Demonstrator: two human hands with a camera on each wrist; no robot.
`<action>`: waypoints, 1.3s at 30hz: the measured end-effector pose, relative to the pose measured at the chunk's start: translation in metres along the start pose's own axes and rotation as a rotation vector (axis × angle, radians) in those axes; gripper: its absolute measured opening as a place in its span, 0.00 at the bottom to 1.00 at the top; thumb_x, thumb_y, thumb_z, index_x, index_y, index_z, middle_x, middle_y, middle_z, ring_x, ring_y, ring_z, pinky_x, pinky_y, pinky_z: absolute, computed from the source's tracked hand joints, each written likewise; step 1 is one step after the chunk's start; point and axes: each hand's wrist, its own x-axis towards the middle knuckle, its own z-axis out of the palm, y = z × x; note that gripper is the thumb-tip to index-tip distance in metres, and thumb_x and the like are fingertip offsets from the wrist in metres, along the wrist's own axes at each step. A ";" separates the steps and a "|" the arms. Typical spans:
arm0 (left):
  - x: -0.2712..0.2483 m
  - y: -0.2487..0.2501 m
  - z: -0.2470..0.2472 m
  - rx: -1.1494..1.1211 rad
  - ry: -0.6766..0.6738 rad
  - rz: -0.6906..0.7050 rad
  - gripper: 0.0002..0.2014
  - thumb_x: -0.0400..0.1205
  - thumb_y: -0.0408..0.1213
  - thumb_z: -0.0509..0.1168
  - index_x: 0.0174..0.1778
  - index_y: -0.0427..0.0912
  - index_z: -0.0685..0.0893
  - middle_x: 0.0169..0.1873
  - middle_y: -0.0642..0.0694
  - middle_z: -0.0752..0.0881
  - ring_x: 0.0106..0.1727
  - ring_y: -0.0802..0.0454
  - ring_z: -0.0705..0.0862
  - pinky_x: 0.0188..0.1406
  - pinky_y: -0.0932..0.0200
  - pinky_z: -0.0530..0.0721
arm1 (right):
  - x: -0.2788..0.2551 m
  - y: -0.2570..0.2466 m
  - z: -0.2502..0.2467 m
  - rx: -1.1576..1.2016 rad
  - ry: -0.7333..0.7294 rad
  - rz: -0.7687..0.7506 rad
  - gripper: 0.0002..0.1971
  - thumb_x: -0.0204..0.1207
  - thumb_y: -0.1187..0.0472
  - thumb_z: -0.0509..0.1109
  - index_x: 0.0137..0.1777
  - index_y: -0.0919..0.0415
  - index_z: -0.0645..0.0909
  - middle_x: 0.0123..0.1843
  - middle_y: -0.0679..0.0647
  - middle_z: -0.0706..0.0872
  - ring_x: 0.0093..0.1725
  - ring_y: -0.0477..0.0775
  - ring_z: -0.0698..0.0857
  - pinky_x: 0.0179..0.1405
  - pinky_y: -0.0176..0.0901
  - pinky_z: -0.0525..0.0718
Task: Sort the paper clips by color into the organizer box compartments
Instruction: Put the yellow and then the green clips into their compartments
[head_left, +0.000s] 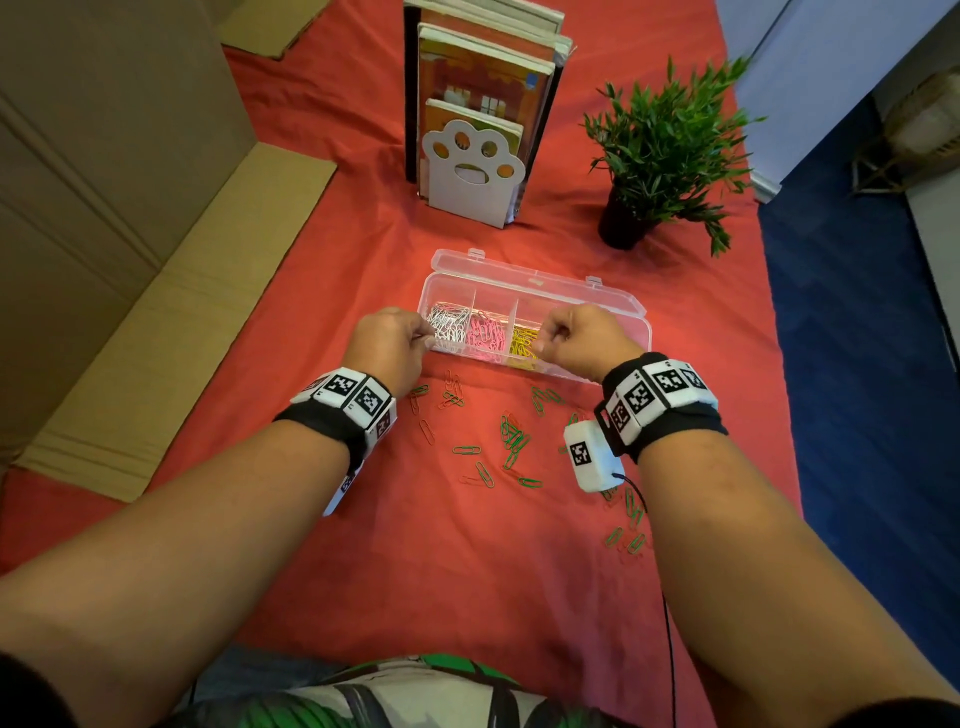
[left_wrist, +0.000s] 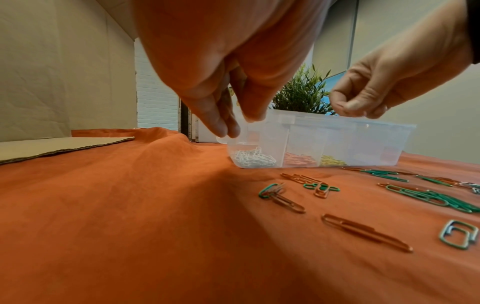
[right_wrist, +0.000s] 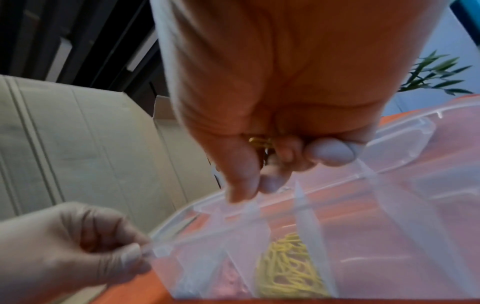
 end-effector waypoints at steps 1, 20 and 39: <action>-0.001 -0.001 0.000 -0.004 0.006 0.009 0.07 0.76 0.34 0.68 0.48 0.38 0.89 0.48 0.38 0.87 0.51 0.41 0.85 0.54 0.57 0.79 | 0.001 -0.002 0.000 0.055 0.046 0.005 0.04 0.74 0.63 0.71 0.38 0.61 0.83 0.26 0.46 0.74 0.35 0.51 0.76 0.35 0.38 0.72; 0.012 0.009 -0.005 0.042 -0.055 -0.062 0.07 0.76 0.37 0.69 0.47 0.41 0.89 0.46 0.39 0.90 0.50 0.44 0.86 0.49 0.62 0.76 | -0.024 -0.006 -0.005 1.783 -0.334 0.251 0.25 0.81 0.58 0.51 0.67 0.79 0.71 0.61 0.76 0.82 0.56 0.71 0.87 0.61 0.57 0.82; 0.009 0.003 -0.007 0.000 -0.099 -0.061 0.11 0.80 0.34 0.63 0.55 0.42 0.87 0.56 0.40 0.88 0.59 0.44 0.84 0.58 0.61 0.76 | -0.013 -0.027 0.010 1.130 0.123 0.232 0.11 0.82 0.73 0.55 0.43 0.62 0.76 0.37 0.59 0.84 0.25 0.46 0.88 0.22 0.35 0.86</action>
